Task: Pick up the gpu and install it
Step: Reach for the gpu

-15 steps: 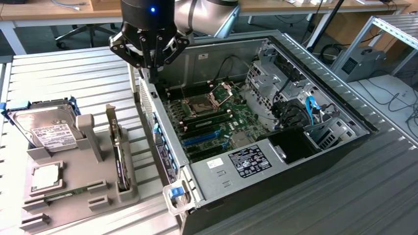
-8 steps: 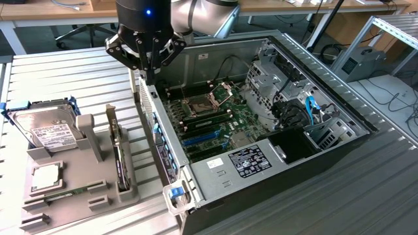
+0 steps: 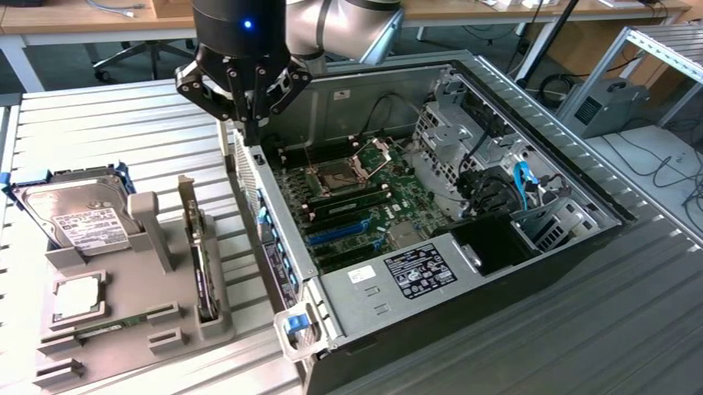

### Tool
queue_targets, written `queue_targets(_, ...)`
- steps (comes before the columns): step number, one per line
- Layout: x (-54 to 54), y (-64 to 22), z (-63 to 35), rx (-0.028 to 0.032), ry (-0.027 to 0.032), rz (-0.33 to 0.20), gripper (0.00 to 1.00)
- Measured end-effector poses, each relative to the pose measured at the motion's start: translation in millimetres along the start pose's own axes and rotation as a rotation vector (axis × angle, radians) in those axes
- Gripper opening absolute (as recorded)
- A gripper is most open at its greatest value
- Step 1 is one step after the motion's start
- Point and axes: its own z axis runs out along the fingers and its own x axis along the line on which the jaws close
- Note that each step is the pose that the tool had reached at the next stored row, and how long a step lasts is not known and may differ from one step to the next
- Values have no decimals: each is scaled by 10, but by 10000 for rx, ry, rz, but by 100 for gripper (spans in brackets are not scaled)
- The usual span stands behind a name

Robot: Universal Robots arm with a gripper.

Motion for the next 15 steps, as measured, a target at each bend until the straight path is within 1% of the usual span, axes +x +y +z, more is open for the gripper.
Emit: queue_targets(15, 57, -4, 0, 0, 0, 2, 11)
